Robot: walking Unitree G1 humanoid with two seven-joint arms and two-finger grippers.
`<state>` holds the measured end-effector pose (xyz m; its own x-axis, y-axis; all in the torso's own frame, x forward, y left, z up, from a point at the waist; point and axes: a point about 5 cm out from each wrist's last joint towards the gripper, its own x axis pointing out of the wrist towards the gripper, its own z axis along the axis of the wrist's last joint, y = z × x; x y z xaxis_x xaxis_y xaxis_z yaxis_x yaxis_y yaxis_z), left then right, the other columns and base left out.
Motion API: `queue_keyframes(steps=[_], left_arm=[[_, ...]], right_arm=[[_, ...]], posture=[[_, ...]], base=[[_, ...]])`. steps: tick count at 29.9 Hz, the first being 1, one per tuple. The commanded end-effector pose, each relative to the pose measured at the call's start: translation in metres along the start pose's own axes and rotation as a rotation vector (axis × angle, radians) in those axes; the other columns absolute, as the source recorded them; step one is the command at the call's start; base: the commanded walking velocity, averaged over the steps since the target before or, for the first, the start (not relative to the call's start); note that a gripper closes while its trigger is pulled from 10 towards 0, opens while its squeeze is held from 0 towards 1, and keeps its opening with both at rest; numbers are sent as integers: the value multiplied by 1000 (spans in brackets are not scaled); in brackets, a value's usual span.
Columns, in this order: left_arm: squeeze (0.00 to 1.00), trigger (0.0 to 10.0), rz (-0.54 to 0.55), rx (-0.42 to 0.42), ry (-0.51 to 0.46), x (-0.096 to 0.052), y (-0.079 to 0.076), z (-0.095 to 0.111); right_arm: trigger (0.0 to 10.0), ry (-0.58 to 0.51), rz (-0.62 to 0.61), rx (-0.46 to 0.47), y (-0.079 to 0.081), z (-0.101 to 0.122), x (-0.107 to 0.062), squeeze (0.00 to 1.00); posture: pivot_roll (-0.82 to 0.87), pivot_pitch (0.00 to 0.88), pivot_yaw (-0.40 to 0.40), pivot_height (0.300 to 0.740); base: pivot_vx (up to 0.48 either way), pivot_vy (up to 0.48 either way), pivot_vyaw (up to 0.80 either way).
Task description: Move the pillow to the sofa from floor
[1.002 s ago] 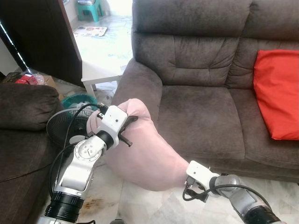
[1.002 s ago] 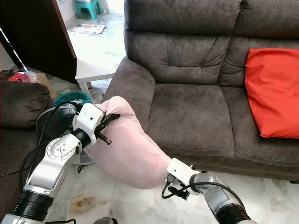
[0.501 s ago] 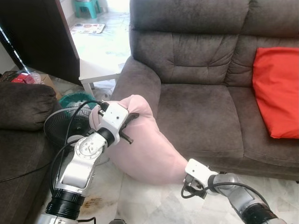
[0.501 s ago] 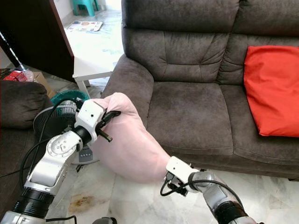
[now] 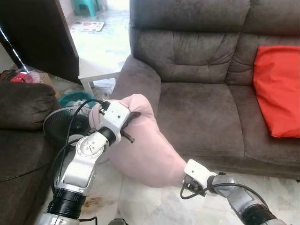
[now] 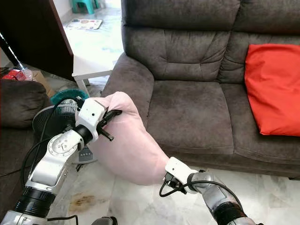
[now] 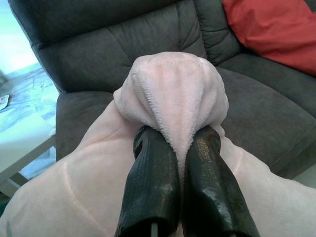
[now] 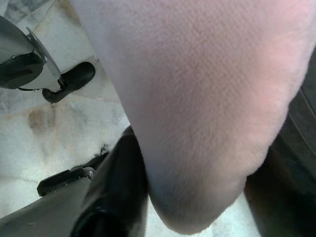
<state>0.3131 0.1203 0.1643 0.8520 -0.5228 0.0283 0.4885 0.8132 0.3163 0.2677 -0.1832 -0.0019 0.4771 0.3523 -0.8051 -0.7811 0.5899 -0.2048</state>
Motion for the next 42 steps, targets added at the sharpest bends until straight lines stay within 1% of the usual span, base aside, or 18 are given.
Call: queue_keyframes(steps=[1,26,33,34,36,37,42], left_arm=[[0,10000,32,26,-103,4,8,25],[0,10000,30,22,-98,6,7,24],[0,10000,36,24,-87,5,7,21],[0,10000,38,24,-79,4,6,19],[0,10000,39,23,-76,4,6,18],[0,10000,40,25,-51,2,5,13],[0,10000,67,43,42,-5,4,-6]], right_arm=[[0,-16,-1,14,0,2,1,0],[0,-52,-21,8,-6,9,-3,0],[0,-116,-64,48,-14,18,-8,0],[0,-142,-78,65,-16,21,-12,0],[0,-150,-83,70,-17,21,-13,0],[0,-175,-104,86,-19,23,-18,0],[0,-221,-193,145,-28,22,-29,0]], posture=[[208,104,-11,740],[203,105,-13,740],[199,106,-14,740],[197,106,-14,740],[197,106,-14,740],[195,106,-14,740],[190,106,-14,740]], base=[[0,0,0],[0,0,0],[0,0,0],[0,0,0],[0,0,0],[0,0,0],[0,0,0]])
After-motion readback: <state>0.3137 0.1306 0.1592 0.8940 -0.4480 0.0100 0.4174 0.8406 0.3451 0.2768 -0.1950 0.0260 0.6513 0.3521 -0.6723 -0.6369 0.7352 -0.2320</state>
